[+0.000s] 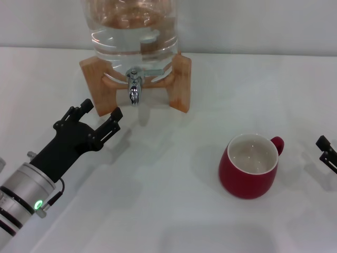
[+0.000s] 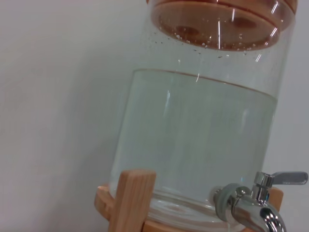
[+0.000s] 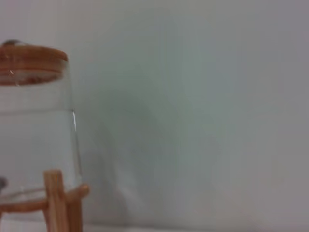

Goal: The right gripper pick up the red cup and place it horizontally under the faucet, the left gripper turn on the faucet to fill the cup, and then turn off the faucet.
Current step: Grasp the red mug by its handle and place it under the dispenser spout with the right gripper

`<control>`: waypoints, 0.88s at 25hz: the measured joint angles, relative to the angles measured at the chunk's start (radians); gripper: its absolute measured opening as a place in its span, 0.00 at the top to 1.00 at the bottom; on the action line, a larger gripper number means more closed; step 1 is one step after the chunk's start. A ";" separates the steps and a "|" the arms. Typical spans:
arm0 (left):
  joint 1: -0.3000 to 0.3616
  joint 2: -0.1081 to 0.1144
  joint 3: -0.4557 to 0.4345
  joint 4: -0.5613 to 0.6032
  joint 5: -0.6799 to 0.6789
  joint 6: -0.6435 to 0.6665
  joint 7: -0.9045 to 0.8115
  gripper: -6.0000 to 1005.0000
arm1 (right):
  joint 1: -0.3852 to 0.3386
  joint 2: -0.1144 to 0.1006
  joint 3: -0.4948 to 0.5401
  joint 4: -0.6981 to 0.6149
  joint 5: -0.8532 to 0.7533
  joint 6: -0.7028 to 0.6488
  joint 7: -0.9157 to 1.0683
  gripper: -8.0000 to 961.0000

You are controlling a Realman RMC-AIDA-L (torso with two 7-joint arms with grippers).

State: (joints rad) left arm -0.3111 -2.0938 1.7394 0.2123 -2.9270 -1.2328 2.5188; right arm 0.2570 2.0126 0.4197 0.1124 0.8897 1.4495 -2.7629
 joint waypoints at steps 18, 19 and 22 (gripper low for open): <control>-0.013 -0.003 -0.002 -0.002 -0.002 0.001 0.000 0.14 | 0.067 0.000 -0.065 -0.024 -0.014 -0.143 -0.001 0.09; -0.013 -0.003 -0.002 -0.004 -0.001 0.001 0.000 0.14 | 0.071 0.001 -0.067 -0.024 -0.014 -0.149 -0.001 0.09; -0.012 -0.004 -0.002 -0.006 -0.001 0.001 -0.001 0.14 | 0.088 0.002 -0.074 -0.023 -0.014 -0.166 -0.001 0.09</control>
State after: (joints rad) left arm -0.3233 -2.0982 1.7379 0.2061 -2.9283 -1.2317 2.5181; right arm 0.3453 2.0145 0.3455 0.0891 0.8758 1.2837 -2.7641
